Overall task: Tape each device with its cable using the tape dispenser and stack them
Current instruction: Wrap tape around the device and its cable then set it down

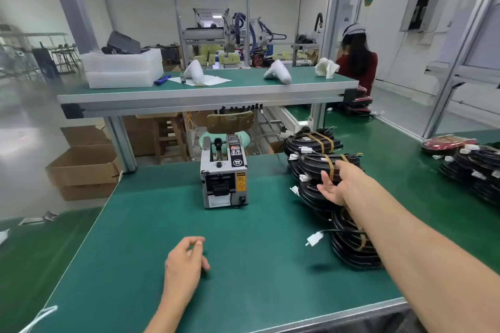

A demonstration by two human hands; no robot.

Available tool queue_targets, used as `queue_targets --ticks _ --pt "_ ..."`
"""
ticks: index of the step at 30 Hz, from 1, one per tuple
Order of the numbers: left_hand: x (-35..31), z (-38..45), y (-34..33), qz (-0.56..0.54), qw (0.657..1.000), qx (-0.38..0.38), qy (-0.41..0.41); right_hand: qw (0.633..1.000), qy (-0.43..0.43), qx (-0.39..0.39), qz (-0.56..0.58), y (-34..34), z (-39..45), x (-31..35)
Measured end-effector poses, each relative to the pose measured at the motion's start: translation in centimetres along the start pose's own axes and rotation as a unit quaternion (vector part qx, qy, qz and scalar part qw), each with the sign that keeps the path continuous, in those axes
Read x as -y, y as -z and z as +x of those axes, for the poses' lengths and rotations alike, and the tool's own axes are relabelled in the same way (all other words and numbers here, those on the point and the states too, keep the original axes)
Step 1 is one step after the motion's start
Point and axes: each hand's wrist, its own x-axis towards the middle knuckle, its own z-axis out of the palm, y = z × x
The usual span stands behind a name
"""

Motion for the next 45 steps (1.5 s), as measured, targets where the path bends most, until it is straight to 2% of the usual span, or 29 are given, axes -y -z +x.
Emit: queue_targets --ticks 11,14,17,21,23,25,28,31,34,36,40,43,45 --pt "1.1 -0.7 -0.5 0.002 0.999 0.041 -0.031 0.999 0.001 -0.02 -0.025 -0.5 3.1 0.9" --pt "1.0 -0.7 -0.5 0.002 0.998 0.046 -0.037 0.998 0.051 -0.023 -0.041 -0.3 3.2 0.3" --pt "0.7 -0.5 -0.2 -0.021 0.998 0.043 -0.028 0.988 0.137 -0.021 -0.069 -0.1 2.5 -0.1" --pt "0.0 0.2 0.7 -0.126 0.992 0.009 -0.001 0.948 0.257 0.072 -0.172 0.3 -0.6 -0.7" --pt "-0.3 0.5 1.1 -0.188 0.982 -0.007 0.012 0.903 0.321 0.152 -0.242 0.3 -2.9 -1.3" --pt "-0.5 0.9 1.5 -0.232 0.972 -0.011 0.024 0.827 0.382 0.218 -0.35 0.0 -5.1 -1.9" --pt "-0.5 1.3 2.2 -0.232 0.972 -0.019 0.023 0.665 0.419 0.261 -0.56 -1.3 -8.0 -3.2" --pt "-0.2 1.2 3.1 -0.203 0.979 -0.027 0.008 0.494 0.439 0.287 -0.693 -3.7 -9.9 -6.0" --pt "0.2 0.9 3.8 -0.187 0.982 -0.003 -0.009 0.374 0.461 0.314 -0.741 -5.9 -10.3 -9.1" --pt "0.2 0.5 4.2 -0.19 0.981 0.029 -0.023 0.318 0.467 0.31 -0.765 -7.0 -9.8 -10.7" --pt "0.8 -0.1 4.3 -0.139 0.985 0.056 -0.09 0.241 0.472 0.293 -0.796 -8.2 -8.3 -13.4" --pt "1.2 -0.3 3.8 -0.105 0.986 0.084 -0.1 0.205 0.486 0.286 -0.8 -8.7 -7.5 -15.0" --pt "1.4 -0.2 3.5 -0.101 0.988 0.071 -0.096 0.193 0.494 0.29 -0.797 -8.8 -7.2 -15.7"
